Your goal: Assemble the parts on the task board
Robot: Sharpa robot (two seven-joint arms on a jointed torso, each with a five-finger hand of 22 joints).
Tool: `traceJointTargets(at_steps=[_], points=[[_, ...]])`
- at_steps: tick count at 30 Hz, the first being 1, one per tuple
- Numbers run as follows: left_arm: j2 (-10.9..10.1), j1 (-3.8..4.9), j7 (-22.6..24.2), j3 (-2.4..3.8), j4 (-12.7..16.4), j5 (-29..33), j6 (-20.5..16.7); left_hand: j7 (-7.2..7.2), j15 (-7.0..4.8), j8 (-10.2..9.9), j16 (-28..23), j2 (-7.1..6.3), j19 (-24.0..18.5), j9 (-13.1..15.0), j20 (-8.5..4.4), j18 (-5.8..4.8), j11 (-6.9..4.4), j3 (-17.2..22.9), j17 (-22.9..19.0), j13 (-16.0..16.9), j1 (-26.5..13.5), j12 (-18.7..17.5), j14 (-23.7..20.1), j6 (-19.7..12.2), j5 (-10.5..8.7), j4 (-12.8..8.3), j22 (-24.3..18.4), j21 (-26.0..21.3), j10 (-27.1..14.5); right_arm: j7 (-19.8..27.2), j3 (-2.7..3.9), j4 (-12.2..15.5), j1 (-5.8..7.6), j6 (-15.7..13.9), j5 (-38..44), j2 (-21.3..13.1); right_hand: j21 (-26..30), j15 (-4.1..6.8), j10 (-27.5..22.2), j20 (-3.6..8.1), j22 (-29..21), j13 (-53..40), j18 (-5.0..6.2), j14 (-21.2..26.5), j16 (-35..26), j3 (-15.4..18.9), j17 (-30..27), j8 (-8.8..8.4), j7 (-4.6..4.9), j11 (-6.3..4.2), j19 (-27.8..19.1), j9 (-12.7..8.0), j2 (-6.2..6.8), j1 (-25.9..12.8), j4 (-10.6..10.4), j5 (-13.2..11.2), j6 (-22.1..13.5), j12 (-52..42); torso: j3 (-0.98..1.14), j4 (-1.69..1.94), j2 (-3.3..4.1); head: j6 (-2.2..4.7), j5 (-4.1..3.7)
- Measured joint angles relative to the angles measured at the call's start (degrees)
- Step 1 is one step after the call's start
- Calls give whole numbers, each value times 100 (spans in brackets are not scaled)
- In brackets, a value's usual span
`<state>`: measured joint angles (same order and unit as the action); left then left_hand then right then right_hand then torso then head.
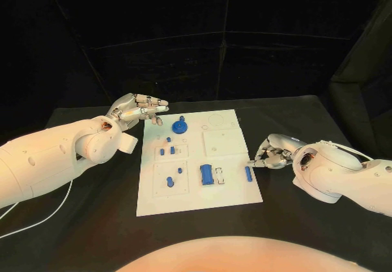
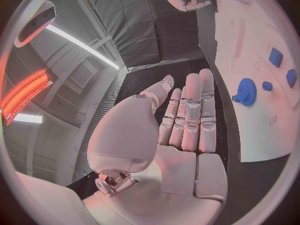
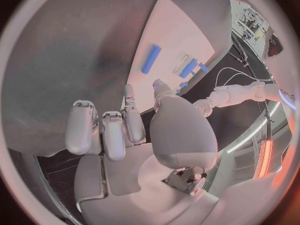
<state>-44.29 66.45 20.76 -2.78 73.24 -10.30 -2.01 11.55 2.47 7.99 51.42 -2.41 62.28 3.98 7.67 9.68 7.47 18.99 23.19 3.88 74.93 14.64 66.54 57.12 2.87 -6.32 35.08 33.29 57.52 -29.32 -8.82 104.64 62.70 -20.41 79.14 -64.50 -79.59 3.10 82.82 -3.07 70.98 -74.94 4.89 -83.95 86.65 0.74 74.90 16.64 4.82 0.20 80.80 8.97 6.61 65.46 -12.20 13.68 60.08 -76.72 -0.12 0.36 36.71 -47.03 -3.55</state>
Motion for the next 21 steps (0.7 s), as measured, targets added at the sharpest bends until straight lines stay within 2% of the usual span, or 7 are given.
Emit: traceJointTargets(at_steps=[9,21], points=[[-8,0,-2,0,-9,0,1,0,0,0,0,0,0,0,0,0,0,0,0,0,0,0,0,0,0,0,-1,0,0,-194,-4,41,-165,66,168,96,0,7,0,21,0,0,0,-8,0,182,0,28,0,0,21,62,-36,188,-89,0,0,0,6,5,2,4,9],[-12,0,-5,0,-34,0,0,0,0,0,0,0,0,0,0,0,0,0,-5,0,0,0,0,0,0,0,-4,0,0,-242,-2,113,-201,42,396,100,-24,41,41,21,19,1,0,0,0,362,5,149,-64,-42,21,193,-90,346,-207,98,65,0,3,5,4,-7,-1]])
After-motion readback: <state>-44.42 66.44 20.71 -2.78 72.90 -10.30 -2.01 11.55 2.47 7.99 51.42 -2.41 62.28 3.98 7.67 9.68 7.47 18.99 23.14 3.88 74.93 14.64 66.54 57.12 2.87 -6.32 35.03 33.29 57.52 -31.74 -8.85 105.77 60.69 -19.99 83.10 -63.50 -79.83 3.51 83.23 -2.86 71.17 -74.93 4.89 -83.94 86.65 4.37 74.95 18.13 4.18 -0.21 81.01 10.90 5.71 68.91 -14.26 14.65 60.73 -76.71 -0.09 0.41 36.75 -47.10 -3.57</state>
